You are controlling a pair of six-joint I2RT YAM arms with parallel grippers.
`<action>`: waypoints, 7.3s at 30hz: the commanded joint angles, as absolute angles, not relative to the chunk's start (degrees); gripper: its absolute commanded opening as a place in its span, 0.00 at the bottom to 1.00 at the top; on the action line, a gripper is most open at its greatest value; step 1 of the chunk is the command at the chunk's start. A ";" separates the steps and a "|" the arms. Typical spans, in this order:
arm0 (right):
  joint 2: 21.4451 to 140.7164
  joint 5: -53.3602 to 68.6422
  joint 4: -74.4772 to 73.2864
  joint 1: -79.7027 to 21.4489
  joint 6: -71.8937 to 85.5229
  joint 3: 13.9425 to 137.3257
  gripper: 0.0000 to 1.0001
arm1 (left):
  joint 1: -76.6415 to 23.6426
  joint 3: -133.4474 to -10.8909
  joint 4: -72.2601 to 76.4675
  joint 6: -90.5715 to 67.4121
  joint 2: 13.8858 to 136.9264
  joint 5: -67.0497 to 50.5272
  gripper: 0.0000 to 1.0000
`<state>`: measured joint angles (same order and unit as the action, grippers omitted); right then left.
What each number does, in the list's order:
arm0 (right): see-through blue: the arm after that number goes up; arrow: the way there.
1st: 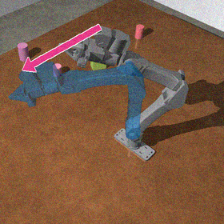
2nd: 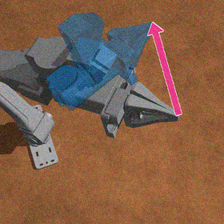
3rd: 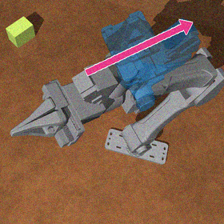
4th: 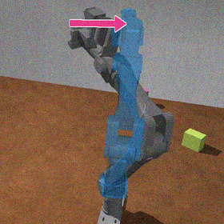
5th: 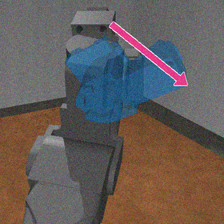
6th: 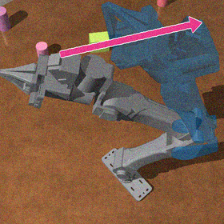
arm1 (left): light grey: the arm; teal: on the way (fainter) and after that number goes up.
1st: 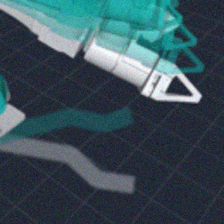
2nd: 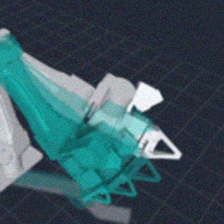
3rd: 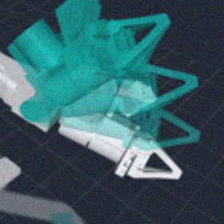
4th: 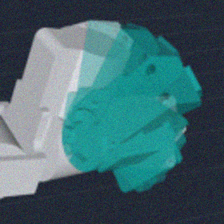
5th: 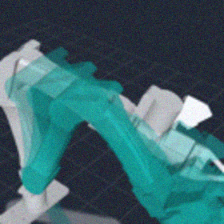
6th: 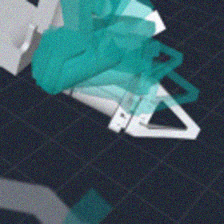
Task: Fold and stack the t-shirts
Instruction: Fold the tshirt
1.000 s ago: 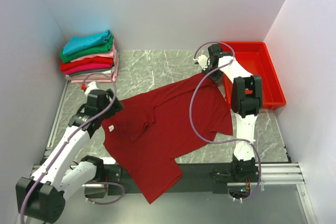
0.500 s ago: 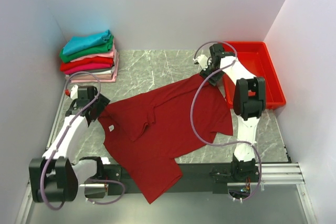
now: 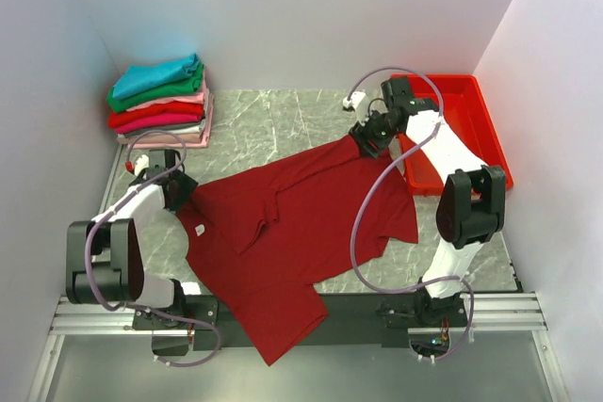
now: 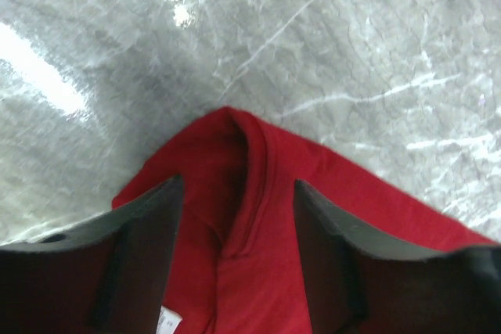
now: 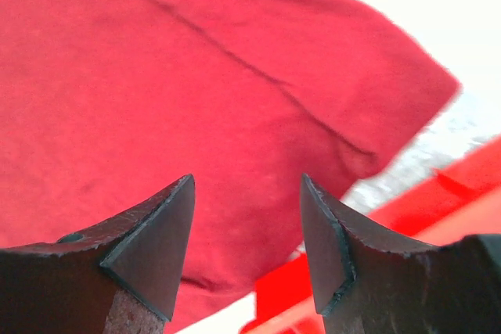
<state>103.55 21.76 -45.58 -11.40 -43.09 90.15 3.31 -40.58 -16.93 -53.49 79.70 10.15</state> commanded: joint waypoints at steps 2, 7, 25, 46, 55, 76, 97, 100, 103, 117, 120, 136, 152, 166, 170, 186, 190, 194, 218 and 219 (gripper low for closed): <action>100.90 27.33 -43.86 -11.34 -41.75 86.32 0.63 | 3.52 -43.68 -13.89 -53.09 82.44 12.91 0.55; 99.58 29.26 -43.77 -11.34 -41.84 83.68 0.63 | 3.60 -46.31 -13.80 -52.03 87.53 13.54 0.47; 94.22 32.52 -43.86 -11.34 -43.33 77.96 0.63 | 14.76 -64.41 -17.93 -48.08 104.23 14.59 0.02; 85.01 50.37 -57.07 -26.52 -82.55 58.55 0.64 | 4.33 -59.77 -15.89 -25.77 68.30 -20.93 0.92; 84.00 32.64 -30.68 -32.37 -56.28 57.47 0.64 | 3.43 -55.11 -17.40 -23.99 49.49 -18.73 0.99; 119.52 11.52 -37.00 -11.52 -14.42 91.22 0.56 | 3.43 -40.70 -21.00 -21.71 34.54 -14.41 0.97; 130.34 17.31 -51.94 -10.81 -16.00 105.82 0.18 | 3.43 -39.73 -19.69 -21.53 32.17 -16.61 0.97; 129.90 15.31 -50.98 -10.81 -15.47 106.08 0.06 | 3.43 -39.64 -19.60 -21.53 32.17 -16.87 0.97; 128.76 8.21 -47.38 -10.46 -14.59 107.48 0.00 | 3.43 -39.55 -19.42 -21.53 32.08 -17.84 0.97; 139.04 -3.52 -48.16 -6.68 -16.25 129.37 0.20 | 1.68 -42.71 -13.89 -21.97 42.44 -34.80 0.89; 137.47 -1.67 -47.81 -6.77 -17.58 128.06 0.51 | -2.00 -45.43 -14.67 -20.66 45.78 -34.90 0.88; 100.23 48.31 -52.92 -9.06 -52.36 92.98 0.72 | -52.88 -50.98 -36.90 -30.48 55.63 -3.19 0.70; 78.49 56.95 -51.07 -1.41 -61.44 64.43 0.71 | -87.36 -51.67 -52.55 -58.45 79.97 12.03 0.49; 79.80 59.94 -55.10 1.76 -63.72 63.89 0.70 | -87.45 -54.05 -50.89 -54.06 90.00 13.80 0.42; 79.80 60.21 -55.37 2.02 -63.90 63.98 0.70 | -87.45 -53.26 -50.54 -53.79 91.23 14.15 0.39; 77.79 52.75 -56.16 2.11 -66.52 63.90 0.70 | -86.66 -51.59 -52.91 -57.56 82.54 13.36 0.01; 79.97 43.88 -61.58 2.11 -79.84 62.84 0.71 | -84.47 -49.67 -53.26 -58.71 75.60 11.78 0.01; 82.88 37.97 -62.40 2.37 -84.46 62.23 0.71 | -84.29 -46.94 -52.82 -60.90 67.17 6.69 0.01; 82.61 15.56 -43.95 5.62 -94.83 48.16 0.71 | -84.29 -42.01 -62.31 -66.00 48.08 -5.27 0.01; 83.31 15.64 -43.86 6.76 -95.70 48.34 0.71 | -84.20 -42.01 -62.40 -66.09 47.82 -5.01 0.01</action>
